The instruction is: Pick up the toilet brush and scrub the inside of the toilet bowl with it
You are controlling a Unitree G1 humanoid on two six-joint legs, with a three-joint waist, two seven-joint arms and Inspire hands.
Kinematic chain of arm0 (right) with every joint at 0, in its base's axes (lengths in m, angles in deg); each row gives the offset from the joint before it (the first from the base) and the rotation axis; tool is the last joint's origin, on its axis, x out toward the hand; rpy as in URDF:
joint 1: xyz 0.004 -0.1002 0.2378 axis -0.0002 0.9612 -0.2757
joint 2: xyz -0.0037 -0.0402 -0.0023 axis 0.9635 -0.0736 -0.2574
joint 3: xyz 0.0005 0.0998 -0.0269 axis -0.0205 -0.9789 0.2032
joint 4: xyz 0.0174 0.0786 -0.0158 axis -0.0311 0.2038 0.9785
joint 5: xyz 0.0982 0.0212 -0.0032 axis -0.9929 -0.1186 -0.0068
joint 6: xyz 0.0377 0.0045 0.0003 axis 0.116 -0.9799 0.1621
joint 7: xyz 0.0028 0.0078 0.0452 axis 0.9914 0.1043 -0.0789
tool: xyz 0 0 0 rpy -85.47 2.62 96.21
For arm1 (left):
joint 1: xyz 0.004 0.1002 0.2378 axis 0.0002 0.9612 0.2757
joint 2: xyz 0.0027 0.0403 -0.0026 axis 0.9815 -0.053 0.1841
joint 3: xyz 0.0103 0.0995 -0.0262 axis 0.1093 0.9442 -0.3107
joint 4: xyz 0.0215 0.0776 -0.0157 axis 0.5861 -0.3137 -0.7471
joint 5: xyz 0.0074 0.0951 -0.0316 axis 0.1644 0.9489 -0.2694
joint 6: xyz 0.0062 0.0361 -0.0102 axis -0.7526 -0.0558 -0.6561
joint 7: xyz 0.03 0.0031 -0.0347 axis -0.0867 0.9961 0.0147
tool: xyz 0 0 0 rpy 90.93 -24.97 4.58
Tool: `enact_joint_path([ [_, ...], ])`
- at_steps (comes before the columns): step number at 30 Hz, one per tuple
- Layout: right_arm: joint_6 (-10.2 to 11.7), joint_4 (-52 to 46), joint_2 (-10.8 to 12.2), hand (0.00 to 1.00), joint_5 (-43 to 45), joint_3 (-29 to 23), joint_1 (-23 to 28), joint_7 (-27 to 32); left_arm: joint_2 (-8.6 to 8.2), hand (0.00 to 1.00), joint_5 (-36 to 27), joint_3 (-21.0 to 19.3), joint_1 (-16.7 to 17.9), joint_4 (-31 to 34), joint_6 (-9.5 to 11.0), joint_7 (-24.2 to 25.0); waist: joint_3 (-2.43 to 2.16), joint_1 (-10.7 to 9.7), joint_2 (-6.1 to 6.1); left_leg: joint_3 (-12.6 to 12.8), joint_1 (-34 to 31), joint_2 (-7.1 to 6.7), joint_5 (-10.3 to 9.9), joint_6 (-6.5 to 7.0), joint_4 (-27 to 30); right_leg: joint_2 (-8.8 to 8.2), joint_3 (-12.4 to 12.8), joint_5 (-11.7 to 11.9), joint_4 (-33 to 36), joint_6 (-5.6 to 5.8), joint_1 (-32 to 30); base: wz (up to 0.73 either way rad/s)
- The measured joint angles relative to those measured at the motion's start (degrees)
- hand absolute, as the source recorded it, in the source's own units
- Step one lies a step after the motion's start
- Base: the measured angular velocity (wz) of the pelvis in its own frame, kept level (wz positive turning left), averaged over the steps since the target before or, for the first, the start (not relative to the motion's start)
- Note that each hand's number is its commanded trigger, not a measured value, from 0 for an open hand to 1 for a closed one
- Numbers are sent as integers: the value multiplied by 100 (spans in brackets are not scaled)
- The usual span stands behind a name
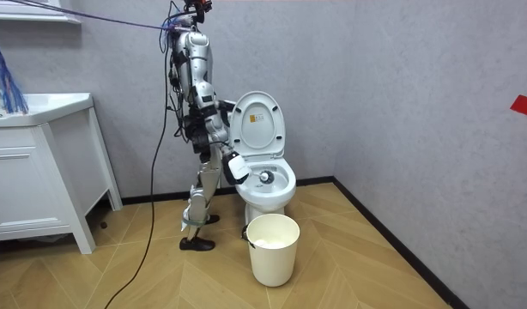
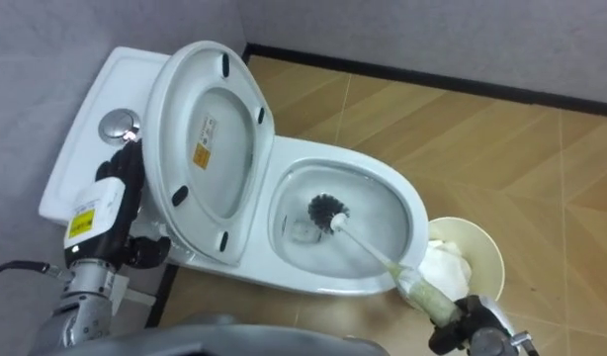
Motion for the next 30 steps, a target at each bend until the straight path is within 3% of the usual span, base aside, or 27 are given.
enact_joint_path([
  [6, -101, -287, -32, 100, 36, 2, 30, -110, 4, 0, -9, -3, -32, -342, -89, 112, -78, 35, 3, 101, 61, 18, 2, 4, 0, 8, 75, 36, 2, 5, 29, -6],
  [10, -165, -447, -33, 100, 37, 6, 97, -215, 0, 0, -11, -2, -77, -412, -206, 260, -73, 20, -12, 123, 179, 16, 18, 15, -15, 3, 90, 43, 6, 2, 129, -2],
  [18, -374, -437, -29, 100, 91, -2, 207, -191, 4, 0, 56, -23, -125, -501, -198, 206, -61, 35, -42, 175, 111, 14, 33, 40, 31, -24, 154, 44, 0, 16, 31, -5],
  [26, -444, -490, -33, 100, 829, 15, 198, -183, 187, 0, 347, -43, -148, -321, -213, 197, -66, 94, -95, 160, -265, 42, 33, 39, 197, 13, 95, 74, 36, -7, -225, 5],
  [30, -565, -487, -113, 100, 1293, 91, -61, -179, 218, 0, 348, -41, -392, -298, -214, 237, -66, 229, -33, 98, -672, 83, 36, 35, 318, 22, -59, 99, 185, -42, -568, 8],
])
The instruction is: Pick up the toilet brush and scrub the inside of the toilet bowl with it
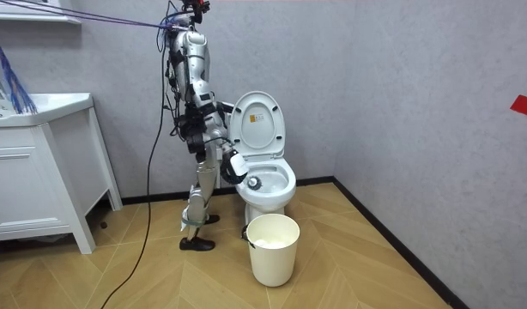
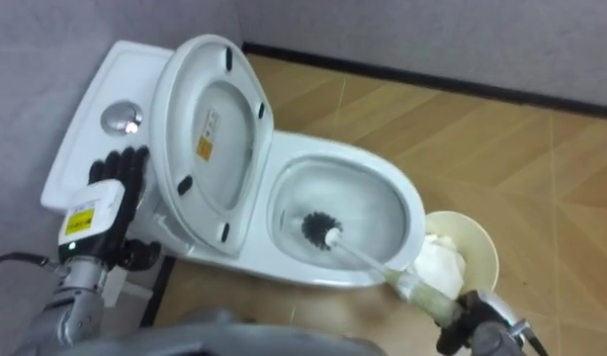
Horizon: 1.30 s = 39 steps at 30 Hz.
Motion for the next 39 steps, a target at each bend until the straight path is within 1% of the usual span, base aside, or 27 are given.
enact_joint_path([
  [2, -22, 49, -74, 100, 246, 174, -168, 1, 8, 0, 33, -1, -201, -5, 0, 16, 8, 95, 12, -4, -160, 19, 2, -4, 44, -4, -82, 7, 66, -12, -152, 8],
  [3, -21, 57, -134, 100, 384, 251, -259, 2, 15, 0, 74, 0, -341, -59, 3, 32, 20, 152, 42, -43, -278, 25, 3, -4, 125, -8, -138, 9, 121, -16, -233, 21],
  [4, -18, 73, -206, 100, 495, 352, -384, 31, 40, 0, 68, 14, -446, -108, 14, 32, 71, 154, 51, -130, -442, 29, 3, -3, 227, -17, -276, 9, 152, -16, -297, 27],
  [5, -17, 104, -252, 100, 497, 429, -466, 57, 48, 0, 64, 17, -566, -113, 17, 31, 62, 157, 79, -144, -537, 36, 3, -3, 294, -18, -317, 10, 179, -17, -376, 31],
  [6, -21, 144, -332, 100, 524, 503, -703, 79, 69, 0, 55, 33, -746, -155, 37, 0, 111, 166, 102, -196, -747, 34, 18, 14, 392, -30, -369, 14, 302, -24, -581, 23],
  [7, -13, 268, -427, 100, 691, 578, -996, 113, 96, 0, 64, 46, -935, -207, 87, -61, 138, 177, 176, -266, -991, 39, 46, 26, 501, -61, -422, 9, 474, -33, -826, 18],
  [8, -5, 298, -479, 100, 778, 645, -1114, 139, 128, 0, 64, 56, -1016, -229, 122, -88, 160, 200, 172, -283, -1109, 45, 60, 33, 538, -83, -433, -4, 578, -52, -964, 9],
  [9, 30, 299, -616, 100, 910, 757, -1308, 196, 211, 0, 67, 124, -1221, -309, 178, -165, 189, 304, 186, -286, -1347, 40, 110, 52, 611, -144, -454, -25, 773, -77, -1247, 3],
  [10, 35, 308, -770, 100, 966, 894, -1509, 268, 262, 0, 53, 206, -1447, -362, 206, -242, 230, 364, 210, -287, -1566, 37, 143, 77, 696, -174, -440, -26, 905, -79, -1478, 0],
  [12, 26, 384, -951, 100, 1066, 1132, -1784, 416, 323, 0, 41, 328, -1726, -524, 252, -388, 248, 475, 232, -258, -1870, 28, 178, 105, 814, -240, -417, -36, 1128, -95, -1837, -7],
  [13, 25, 356, -1073, 100, 1144, 1318, -2003, 528, 398, 0, 36, 415, -1900, -625, 271, -506, 268, 498, 271, -263, -2095, 24, 190, 121, 901, -267, -431, -40, 1248, -109, -2056, -7],
  [14, 27, 347, -1131, 100, 1187, 1419, -2071, 578, 458, 0, 37, 487, -1998, -697, 278, -583, 281, 505, 291, -273, -2200, 22, 194, 128, 930, -280, -441, -46, 1321, -119, -2156, 0],
  [16, 31, 241, -1363, 100, 1252, 1785, -2247, 802, 664, 0, 37, 698, -2323, -890, 318, -874, 298, 570, 307, -286, -2569, -56, 245, 167, 1083, -437, -459, -113, 1685, -153, -2590, 7],
  [17, 33, 242, -1413, 100, 1278, 1822, -2291, 842, 704, 0, 36, 732, -2388, -911, 319, -930, 301, 586, 305, -282, -2666, -75, 250, 176, 1137, -479, -459, -141, 1794, -156, -2705, 6],
  [19, 21, 246, -1572, 100, 1374, 1907, -2526, 983, 797, 0, -16, 767, -2658, -1024, 323, -1170, 314, 647, 318, -275, -3095, -120, 268, 206, 1356, -610, -499, -202, 2077, -189, -3150, 0],
  [21, 17, 243, -1671, 100, 1374, 2001, -2691, 1100, 851, 0, -68, 770, -2858, -1130, 321, -1286, 329, 705, 321, -274, -3390, -126, 278, 222, 1520, -663, -513, -222, 2261, -214, -3441, 0],
  [23, -40, 242, -1701, 100, 1361, 2019, -2841, 1198, 898, 0, -88, 815, -3029, -1138, 321, -1382, 357, 777, 316, -274, -3635, -131, 288, 240, 1675, -706, -512, -238, 2435, -232, -3680, 0],
  [25, -127, 234, -1712, 100, 1361, 2153, -3109, 1317, 954, 0, -141, 960, -3197, -1148, 324, -1598, 364, 782, 313, -277, -3956, -172, 313, 278, 1806, -802, -537, -276, 2647, -241, -4005, 9],
  [28, -283, 250, -1721, 100, 1316, 2258, -3360, 1367, 1038, 0, -140, 1120, -3366, -1108, 298, -1806, 372, 824, 311, -265, -4264, -189, 330, 299, 1947, -867, -529, -306, 2850, -262, -4323, 2],
  [29, -343, 247, -1725, 100, 1240, 2297, -3437, 1410, 1091, 0, -140, 1163, -3432, -1113, 296, -1882, 377, 865, 312, -268, -4385, -189, 337, 299, 2004, -876, -526, -309, 2918, -270, -4439, 0],
  [30, -387, 247, -1729, 100, 1104, 2336, -3483, 1469, 1100, 0, -140, 1184, -3483, -1096, 295, -1939, 380, 895, 314, -268, -4485, -193, 337, 299, 2067, -891, -524, -322, 2986, -289, -4534, 0],
  [32, -432, 249, -1728, 100, 689, 2346, -3529, 1527, 1115, 0, -166, 1221, -3557, -1065, 291, -2035, 402, 893, 284, -267, -4590, -237, 351, 295, 2098, -957, -507, -365, 3114, -300, -4660, 8],
  [34, -454, 262, -1737, 100, -36, 2336, -3610, 1562, 1155, 0, -243, 1226, -3584, -975, 264, -2171, 433, 875, 235, -238, -4727, -276, 370, 291, 2137, -1040, -489, -421, 3269, -328, -4843, 8],
  [35, -465, 277, -1737, 100, -206, 2336, -3632, 1566, 1156, 0, -270, 1234, -3587, -944, 241, -2182, 434, 871, 232, -234, -4761, -276, 384, 289, 2133, -1042, -480, -420, 3279, -330, -4888, 0],
  [37, -476, 278, -1747, 100, -826, 2311, -3709, 1643, 1192, 0, -351, 1250, -3583, -802, 99, -2331, 444, 852, 213, -201, -4937, -267, 411, 279, 2166, -1049, -432, -414, 3366, -350, -5102, -2],
  [38, -475, 278, -1746, 100, -1030, 2274, -3721, 1669, 1223, 0, -351, 1250, -3581, -772, 75, -2373, 443, 846, 216, -203, -4986, -261, 413, 275, 2193, -1046, -431, -417, 3391, -361, -5151, 0],
  [39, -476, 282, -1742, 100, -1385, 2210, -3724, 1718, 1303, 0, -351, 1250, -3580, -721, 58, -2412, 441, 837, 220, -214, -5082, -255, 418, 267, 2261, -1041, -429, -429, 3449, -382, -5236, 0],
])
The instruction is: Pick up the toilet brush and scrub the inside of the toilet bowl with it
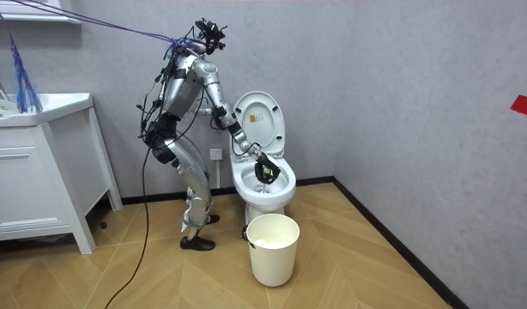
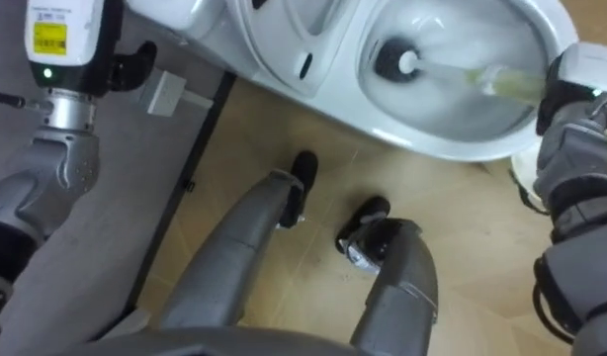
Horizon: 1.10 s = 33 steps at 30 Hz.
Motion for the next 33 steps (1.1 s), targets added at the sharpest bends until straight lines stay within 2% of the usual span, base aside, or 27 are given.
enact_joint_path([
  [1, 0, 1, 18, 100, -302, -1, 0, 52, 45, 0, -9, 1, 1, 18, -17, -29, 2, -29, 4, -11, -41, 4, 5, -8, 30, 3, -6, -7, 24, -11, -32, 0],
  [9, 6, -1, 32, 100, -1941, -46, 0, 270, 49, 0, -226, 13, -12, 27, -208, -195, -1, -169, 9, 24, -98, 22, 23, -13, 70, -3, 55, -1, 109, -43, -136, -2],
  [10, 15, -2, 34, 100, -2067, -135, 0, 266, 49, 0, -226, 12, -10, 34, -261, -195, -2, -230, 11, 25, -101, 21, 35, -13, 65, -4, 54, 0, 110, -44, -139, 0],
  [13, 26, -2, 35, 100, -2327, -509, 0, 262, 49, 0, -226, 11, -1, 67, -358, -195, -3, -242, 12, 34, -109, 19, 63, -8, 44, -15, 55, 4, 107, -51, -159, 0],
  [17, 75, -29, 29, 100, -2338, -725, 0, 267, 48, 0, -224, -14, 15, 67, -390, -189, -5, -268, 14, 74, -98, 34, 68, -3, 52, -15, 60, 25, 114, -69, -158, -3],
  [19, 85, -151, 29, 100, -2404, -789, 1, 269, 47, 0, -220, -104, 98, 65, -392, -194, -6, -359, 10, 88, -68, 28, 72, 3, 53, -26, 107, 25, 145, -66, -158, 0],
  [23, 70, -351, 21, 100, -2351, -845, 1, 275, 48, 0, -228, -147, 213, 65, -561, -203, -14, -454, -7, 152, 0, 32, 74, 7, 51, -17, 223, 21, 182, -50, -158, -7],
  [24, 62, -460, 21, 100, -2220, -855, 1, 275, 47, 0, -223, -178, 247, 66, -603, -209, -15, -533, -8, 169, 8, 43, 74, 7, 51, -13, 227, 27, 181, -54, -158, -8],
  [29, 63, -728, 22, 100, -1465, -909, 18, 274, 47, 0, -222, -289, 382, 57, -693, -135, -23, -648, -18, 245, 159, 86, 81, 19, 64, -6, 257, 72, 176, -72, -32, -6],
  [32, 56, -1071, 31, 100, -956, -895, 164, 245, 45, 0, -215, -294, 455, 62, -819, -3, -33, -703, -26, 253, 300, 106, 77, 22, 43, 16, 258, 75, 132, -66, 104, -3],
  [33, 58, -1172, 31, 100, -687, -905, 230, 217, 46, 0, -199, -304, 472, 64, -846, 76, -52, -700, -26, 259, 337, 122, 78, 22, 28, 39, 266, 91, 96, -63, 142, -9],
])
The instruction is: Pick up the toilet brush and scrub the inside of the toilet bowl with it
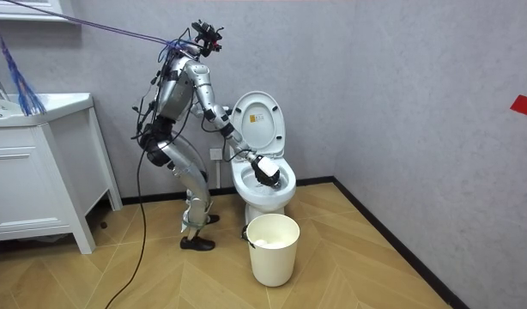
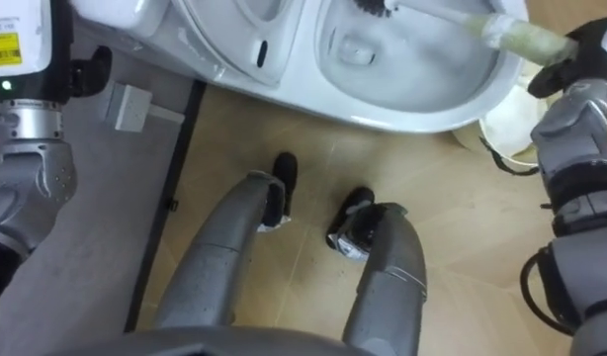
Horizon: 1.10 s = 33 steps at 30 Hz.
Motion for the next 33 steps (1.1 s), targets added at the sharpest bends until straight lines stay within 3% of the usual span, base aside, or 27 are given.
enact_joint_path([
  [5, -6, -300, 44, 100, 1250, 72, 357, -209, -7, 0, 77, 12, 117, -1, -81, 301, -29, 55, 47, -6, 197, 80, -3, 3, -74, 112, -28, 74, -212, 48, 242, -8],
  [8, -15, -341, 41, 100, 2011, 524, 495, -338, -8, 0, 77, 81, 100, -2, -73, 420, -54, 132, 95, -44, 234, 98, -17, -19, -76, 151, -64, 97, -274, 61, 315, 0],
  [13, -280, -217, 28, 100, 2993, 923, 540, -584, -52, 0, 23, 212, 97, -7, 99, 606, -43, 420, 304, -21, 245, 113, -36, -2, -73, 162, -63, 115, -317, 86, 336, -3],
  [15, -332, -167, 27, 100, 3186, 1027, 533, -661, -53, 0, 24, 256, 63, -5, 142, 677, -20, 515, 376, -25, 241, 116, -42, 3, -63, 162, -75, 102, -318, 80, 338, 0],
  [19, -474, -153, 31, 100, 3462, 1154, 538, -750, -56, 0, 22, 341, 46, 7, 191, 707, -31, 635, 496, -12, 197, 104, -46, 5, -89, 149, -57, 86, -318, 85, 273, 0],
  [24, -581, -634, 24, 100, 3634, 1128, 771, -897, -56, 0, -272, 352, 54, 6, 314, 612, -31, 591, 554, -94, 157, 108, -58, -24, -72, 176, -194, 59, -358, 36, 332, 8],
  [29, -804, -1251, 86, 100, 4030, 1124, 1135, -922, -55, 0, -725, 351, 173, 52, 406, 555, -42, 543, 621, -169, 238, 194, -106, -87, -118, 323, -263, 74, -567, 2, 505, 1],
  [33, -819, -1255, 66, 100, 3902, 1125, 1185, -851, -54, 0, -916, 359, 236, 56, 429, 536, -60, 545, 655, -153, 294, 175, -119, -111, -203, 338, -252, 60, -615, -10, 536, 0],
])
